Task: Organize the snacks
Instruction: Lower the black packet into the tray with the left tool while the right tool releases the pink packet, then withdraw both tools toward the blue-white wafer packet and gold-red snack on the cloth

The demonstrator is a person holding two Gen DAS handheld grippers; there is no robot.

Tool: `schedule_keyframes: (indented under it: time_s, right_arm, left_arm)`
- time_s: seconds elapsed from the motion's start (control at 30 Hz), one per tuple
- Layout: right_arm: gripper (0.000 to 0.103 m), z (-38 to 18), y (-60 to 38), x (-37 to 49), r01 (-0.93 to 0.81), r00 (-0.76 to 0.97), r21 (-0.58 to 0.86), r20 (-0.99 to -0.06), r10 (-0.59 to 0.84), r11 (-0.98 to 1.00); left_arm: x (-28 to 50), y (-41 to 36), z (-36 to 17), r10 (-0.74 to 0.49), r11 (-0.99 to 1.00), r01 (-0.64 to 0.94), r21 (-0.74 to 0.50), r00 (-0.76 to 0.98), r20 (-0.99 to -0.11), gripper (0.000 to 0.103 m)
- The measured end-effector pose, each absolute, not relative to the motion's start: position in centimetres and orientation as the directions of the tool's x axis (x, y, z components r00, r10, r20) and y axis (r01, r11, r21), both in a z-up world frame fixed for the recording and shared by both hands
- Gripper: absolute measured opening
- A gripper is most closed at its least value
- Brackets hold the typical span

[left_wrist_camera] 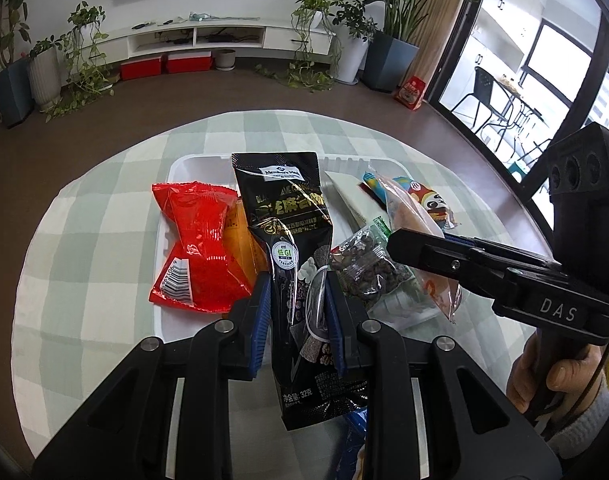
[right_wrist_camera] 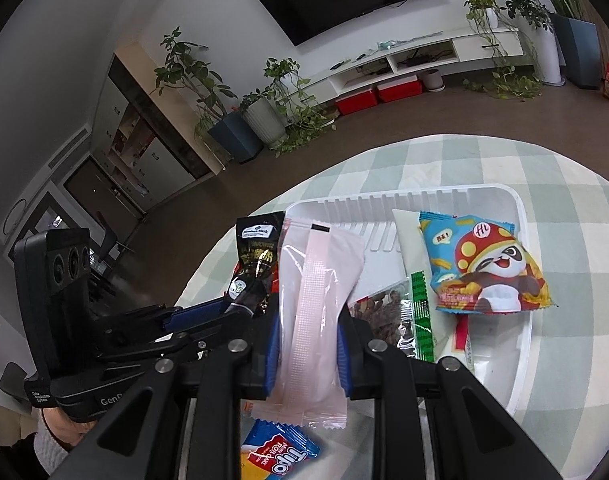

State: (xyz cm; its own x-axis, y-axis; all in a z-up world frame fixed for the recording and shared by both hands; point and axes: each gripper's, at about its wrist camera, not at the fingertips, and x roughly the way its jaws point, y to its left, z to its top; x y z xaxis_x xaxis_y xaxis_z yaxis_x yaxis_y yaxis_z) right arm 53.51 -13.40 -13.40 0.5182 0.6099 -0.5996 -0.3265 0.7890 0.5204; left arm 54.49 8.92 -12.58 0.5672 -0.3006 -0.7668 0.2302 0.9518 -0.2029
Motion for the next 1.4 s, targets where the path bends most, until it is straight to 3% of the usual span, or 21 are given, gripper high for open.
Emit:
schedule_keyframes:
  time_s: [0.73,0.9,1.4]
  right_arm:
    - [0.030,-15.7,-13.2,55.7,-0.301,0.522,0.497,-0.628,0.577,0.814]
    - [0.049,-15.6,-13.5,55.6,-0.298,0.539,0.483,-0.627,0.563,0.823]
    - [0.053,-12.5,-13.1,52.4,-0.342,0.578,0.431,-0.604,0.548,0.835]
  left_arm:
    - [58.0,7.1,-14.9,-0.243,0.965,0.225,-0.135,0.574,-0.782,0.025]
    - [58.1,7.3,-15.1,-0.228,0.969,0.215,-0.122,0.586,-0.778,0.027]
    - [54.3,7.6,-12.5,-0.196,0.974,0.212,-0.075,0.638,-0.744,0.028]
